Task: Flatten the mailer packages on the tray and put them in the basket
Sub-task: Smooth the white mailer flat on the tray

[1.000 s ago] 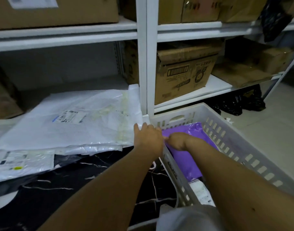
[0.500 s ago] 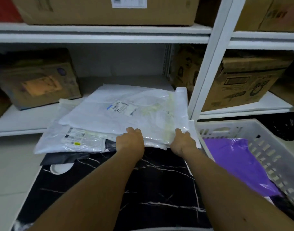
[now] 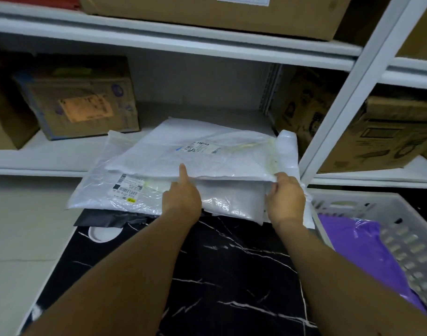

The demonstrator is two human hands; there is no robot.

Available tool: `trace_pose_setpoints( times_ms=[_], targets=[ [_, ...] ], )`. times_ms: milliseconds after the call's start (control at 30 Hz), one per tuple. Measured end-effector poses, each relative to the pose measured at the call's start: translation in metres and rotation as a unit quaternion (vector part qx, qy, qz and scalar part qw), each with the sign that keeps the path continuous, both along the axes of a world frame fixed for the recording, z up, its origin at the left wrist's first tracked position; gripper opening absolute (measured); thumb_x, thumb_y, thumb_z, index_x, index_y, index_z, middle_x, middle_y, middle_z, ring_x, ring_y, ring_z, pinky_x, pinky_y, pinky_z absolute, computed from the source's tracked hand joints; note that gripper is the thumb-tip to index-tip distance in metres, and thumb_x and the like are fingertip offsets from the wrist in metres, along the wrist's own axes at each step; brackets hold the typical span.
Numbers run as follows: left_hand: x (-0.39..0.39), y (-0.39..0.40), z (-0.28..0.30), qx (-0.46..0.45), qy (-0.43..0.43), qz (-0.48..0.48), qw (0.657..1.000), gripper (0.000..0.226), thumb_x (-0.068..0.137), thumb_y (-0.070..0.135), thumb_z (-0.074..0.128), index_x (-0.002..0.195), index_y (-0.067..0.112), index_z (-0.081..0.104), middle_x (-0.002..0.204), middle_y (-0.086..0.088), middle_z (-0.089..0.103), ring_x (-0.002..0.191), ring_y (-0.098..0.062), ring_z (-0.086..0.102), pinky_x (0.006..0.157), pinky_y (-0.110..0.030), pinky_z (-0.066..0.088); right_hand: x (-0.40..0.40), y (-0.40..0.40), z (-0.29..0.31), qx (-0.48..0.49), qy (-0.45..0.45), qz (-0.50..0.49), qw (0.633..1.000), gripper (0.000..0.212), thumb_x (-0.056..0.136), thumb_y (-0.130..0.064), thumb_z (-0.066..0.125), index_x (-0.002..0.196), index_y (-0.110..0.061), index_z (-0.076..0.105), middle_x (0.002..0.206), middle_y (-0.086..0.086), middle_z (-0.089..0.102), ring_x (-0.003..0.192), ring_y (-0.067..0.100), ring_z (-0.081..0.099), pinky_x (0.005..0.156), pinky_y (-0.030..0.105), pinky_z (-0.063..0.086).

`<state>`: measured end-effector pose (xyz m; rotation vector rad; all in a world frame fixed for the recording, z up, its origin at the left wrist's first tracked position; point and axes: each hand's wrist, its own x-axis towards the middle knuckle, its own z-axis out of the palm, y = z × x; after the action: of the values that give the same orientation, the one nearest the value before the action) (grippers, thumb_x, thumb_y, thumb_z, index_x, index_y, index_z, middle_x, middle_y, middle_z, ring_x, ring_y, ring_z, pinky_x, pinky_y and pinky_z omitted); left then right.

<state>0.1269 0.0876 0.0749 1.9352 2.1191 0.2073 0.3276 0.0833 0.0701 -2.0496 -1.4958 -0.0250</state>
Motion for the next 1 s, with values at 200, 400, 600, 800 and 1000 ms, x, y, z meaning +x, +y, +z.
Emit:
trace_pose_setpoints(
  times_ms=[200, 400, 600, 800, 1000],
  targets=[
    [-0.014, -0.009, 0.046, 0.154, -0.167, 0.047, 0.973, 0.034, 0.101, 0.014, 0.026, 0.133, 0.009, 0.036, 0.115, -0.019, 0.051, 0.104, -0.033, 0.046, 0.082, -0.041, 0.037, -0.001, -0.026, 0.039, 0.062, 0.017, 0.013, 0.998, 0.02, 0.097, -0.002, 0.043, 0.105, 0.003, 0.06, 0.106, 0.022, 0.058, 0.094, 0.033, 0.053, 0.063, 0.024, 0.019],
    [-0.03, -0.072, 0.071, 0.155, -0.083, 0.039, 0.984, 0.027, 0.098, 0.01, 0.03, 0.122, 0.006, 0.039, 0.115, -0.02, 0.05, 0.108, -0.034, 0.044, 0.085, -0.04, 0.034, -0.015, -0.087, 0.056, 0.046, 0.032, 0.04, 0.998, 0.025, 0.095, -0.002, 0.045, 0.113, 0.002, 0.062, 0.114, 0.02, 0.06, 0.105, 0.034, 0.053, 0.084, 0.031, 0.034],
    [-0.047, -0.153, 0.057, 0.068, 0.057, 0.008, 0.996, 0.029, 0.097, 0.009, 0.035, 0.123, 0.001, 0.043, 0.127, -0.017, 0.047, 0.112, -0.035, 0.048, 0.095, -0.042, 0.037, -0.03, -0.158, 0.036, -0.055, 0.042, 0.057, 0.996, 0.034, 0.095, -0.005, 0.045, 0.127, -0.004, 0.059, 0.13, 0.018, 0.053, 0.117, 0.035, 0.05, 0.096, 0.033, 0.039],
    [-0.052, -0.21, 0.045, -0.034, 0.159, -0.075, 0.984, 0.031, 0.092, 0.005, 0.044, 0.122, 0.003, 0.053, 0.135, -0.014, 0.033, 0.109, -0.032, 0.052, 0.087, -0.037, 0.039, -0.046, -0.203, 0.018, -0.215, 0.046, -0.004, 0.975, 0.035, 0.094, -0.022, 0.051, 0.125, -0.005, 0.053, 0.135, 0.017, 0.04, 0.115, 0.038, 0.05, 0.094, 0.038, 0.043],
    [-0.051, -0.237, 0.011, -0.147, 0.177, -0.153, 0.961, 0.031, 0.094, 0.009, 0.045, 0.123, 0.002, 0.054, 0.136, -0.015, 0.034, 0.111, -0.032, 0.053, 0.092, -0.037, 0.046, -0.053, -0.229, 0.011, -0.432, 0.023, -0.074, 0.899, 0.071, 0.089, -0.02, 0.056, 0.151, -0.007, 0.022, 0.159, 0.016, -0.004, 0.143, 0.041, 0.012, 0.114, 0.054, 0.022]
  ],
)
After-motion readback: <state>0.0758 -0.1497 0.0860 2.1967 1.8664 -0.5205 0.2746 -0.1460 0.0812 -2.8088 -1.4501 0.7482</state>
